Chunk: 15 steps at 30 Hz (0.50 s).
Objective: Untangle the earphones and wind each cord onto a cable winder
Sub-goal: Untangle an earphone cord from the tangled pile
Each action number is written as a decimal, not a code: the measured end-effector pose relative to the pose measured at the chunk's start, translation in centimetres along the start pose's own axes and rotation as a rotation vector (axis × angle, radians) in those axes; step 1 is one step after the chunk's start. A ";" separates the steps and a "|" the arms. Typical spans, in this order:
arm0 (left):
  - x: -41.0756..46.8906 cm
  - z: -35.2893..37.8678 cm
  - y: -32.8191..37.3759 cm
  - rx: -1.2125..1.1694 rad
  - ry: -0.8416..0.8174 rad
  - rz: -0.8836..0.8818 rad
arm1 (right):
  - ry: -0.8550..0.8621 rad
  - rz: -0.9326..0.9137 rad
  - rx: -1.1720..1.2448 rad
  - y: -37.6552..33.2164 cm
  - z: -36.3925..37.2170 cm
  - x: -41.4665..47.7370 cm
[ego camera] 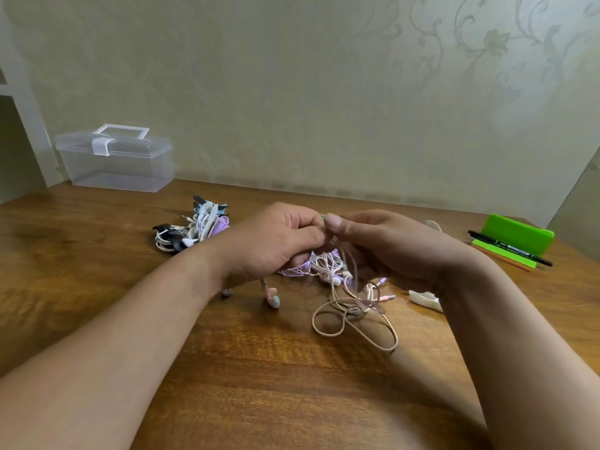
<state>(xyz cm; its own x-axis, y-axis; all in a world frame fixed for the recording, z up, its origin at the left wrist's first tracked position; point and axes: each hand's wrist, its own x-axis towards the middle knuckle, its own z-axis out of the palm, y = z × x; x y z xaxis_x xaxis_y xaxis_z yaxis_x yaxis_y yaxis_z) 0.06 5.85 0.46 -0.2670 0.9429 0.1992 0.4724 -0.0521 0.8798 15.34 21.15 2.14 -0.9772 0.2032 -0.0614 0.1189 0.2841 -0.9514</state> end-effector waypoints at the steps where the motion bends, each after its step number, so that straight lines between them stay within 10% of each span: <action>1: 0.0 0.0 0.0 -0.007 0.007 -0.002 | 0.003 -0.010 -0.012 0.0 -0.1 0.0; 7: 0.0 0.0 0.0 -0.064 0.069 0.026 | -0.014 -0.012 0.094 0.2 0.6 0.5; 15: -0.1 -1.1 -0.6 -0.233 -0.057 -0.070 | 0.482 -0.043 0.459 0.0 -1.1 1.1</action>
<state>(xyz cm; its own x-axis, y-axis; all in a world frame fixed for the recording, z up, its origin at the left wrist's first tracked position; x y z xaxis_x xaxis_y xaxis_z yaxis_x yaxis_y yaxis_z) -1.12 5.42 0.41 -0.2415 0.9635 0.1158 0.2466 -0.0545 0.9676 14.47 22.36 2.41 -0.7785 0.6274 0.0198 -0.1096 -0.1047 -0.9884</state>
